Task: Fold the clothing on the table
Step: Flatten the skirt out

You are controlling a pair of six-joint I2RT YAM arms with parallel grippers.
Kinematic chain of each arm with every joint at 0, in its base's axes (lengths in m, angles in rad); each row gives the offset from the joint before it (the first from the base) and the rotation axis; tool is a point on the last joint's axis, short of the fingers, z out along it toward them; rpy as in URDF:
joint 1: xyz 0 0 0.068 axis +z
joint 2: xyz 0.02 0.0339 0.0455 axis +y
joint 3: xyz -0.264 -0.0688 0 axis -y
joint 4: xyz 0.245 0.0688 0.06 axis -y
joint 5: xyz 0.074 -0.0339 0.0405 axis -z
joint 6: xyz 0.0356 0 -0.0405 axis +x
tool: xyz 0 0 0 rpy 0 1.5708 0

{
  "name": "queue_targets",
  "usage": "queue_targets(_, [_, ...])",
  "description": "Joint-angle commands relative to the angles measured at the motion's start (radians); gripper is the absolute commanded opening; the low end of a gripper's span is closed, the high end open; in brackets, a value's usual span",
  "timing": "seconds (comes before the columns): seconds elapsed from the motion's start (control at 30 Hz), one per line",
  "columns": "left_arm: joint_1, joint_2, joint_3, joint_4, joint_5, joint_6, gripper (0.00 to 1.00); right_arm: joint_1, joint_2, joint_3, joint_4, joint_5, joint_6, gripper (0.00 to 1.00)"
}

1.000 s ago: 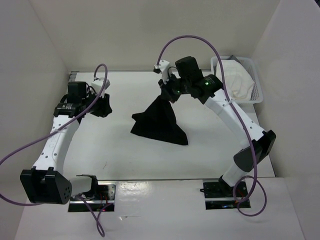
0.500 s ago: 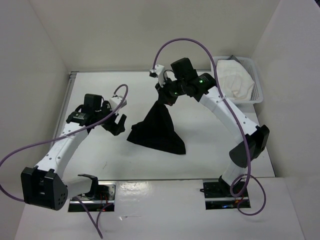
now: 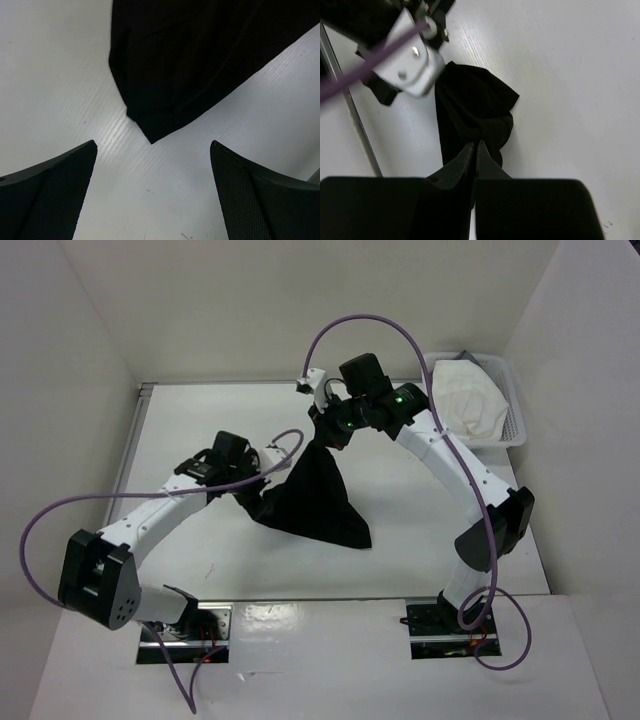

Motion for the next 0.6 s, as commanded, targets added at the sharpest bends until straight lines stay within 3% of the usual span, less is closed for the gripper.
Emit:
queue_targets(0.0, [-0.097, 0.066, 0.026, 0.068, -0.073, 0.047, 1.00, 0.004, 0.014, 0.062, -0.001, -0.004, -0.019, 0.00])
queue_targets(0.27, [-0.190, 0.145, 0.017, 0.161, -0.173, 0.047, 1.00, 0.004, 0.005, 0.044, -0.001, 0.027, -0.028, 0.00])
queue_targets(0.57, [-0.200, 0.166, 0.017, 0.226, -0.324, 0.055, 0.94, 0.004, -0.005, 0.035, -0.011, 0.036, -0.037, 0.00])
